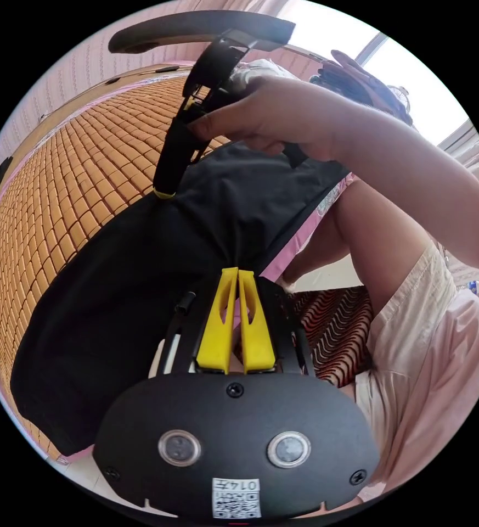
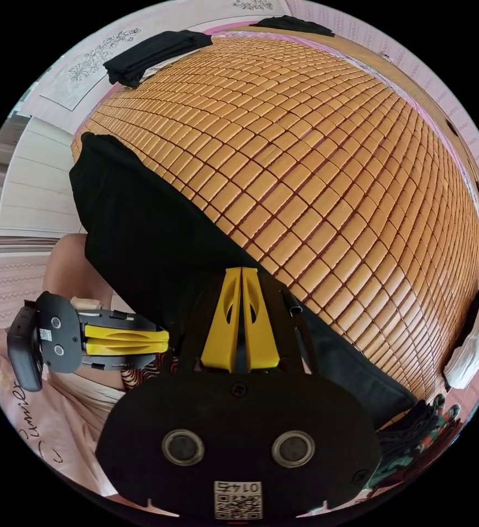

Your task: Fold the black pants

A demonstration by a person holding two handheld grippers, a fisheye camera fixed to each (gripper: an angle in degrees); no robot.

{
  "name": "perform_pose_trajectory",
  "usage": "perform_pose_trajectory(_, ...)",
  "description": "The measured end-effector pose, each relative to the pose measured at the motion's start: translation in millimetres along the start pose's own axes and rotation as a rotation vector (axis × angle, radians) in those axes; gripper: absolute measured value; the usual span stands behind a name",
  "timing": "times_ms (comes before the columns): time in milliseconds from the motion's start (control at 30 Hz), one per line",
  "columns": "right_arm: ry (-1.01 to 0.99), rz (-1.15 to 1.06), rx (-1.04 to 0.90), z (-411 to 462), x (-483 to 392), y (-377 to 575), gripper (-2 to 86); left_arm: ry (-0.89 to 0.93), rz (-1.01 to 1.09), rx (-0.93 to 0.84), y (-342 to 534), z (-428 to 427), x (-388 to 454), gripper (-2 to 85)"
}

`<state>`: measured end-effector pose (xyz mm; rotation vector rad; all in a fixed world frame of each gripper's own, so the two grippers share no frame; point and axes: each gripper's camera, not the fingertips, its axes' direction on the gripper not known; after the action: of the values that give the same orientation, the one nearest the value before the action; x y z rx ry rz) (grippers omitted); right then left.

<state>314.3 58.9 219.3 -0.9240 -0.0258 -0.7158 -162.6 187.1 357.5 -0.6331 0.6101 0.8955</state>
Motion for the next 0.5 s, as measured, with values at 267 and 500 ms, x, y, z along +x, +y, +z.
perform_pose_trajectory(267,-0.055,0.292,0.343,-109,97,231,0.2,0.078,-0.105,0.106,12,-17,-14,-1.0)
perform_pose_trajectory(500,0.025,1.014,0.420,-143,224,512,10.6,0.006,-0.211,0.138,19,-39,-24,-1.0)
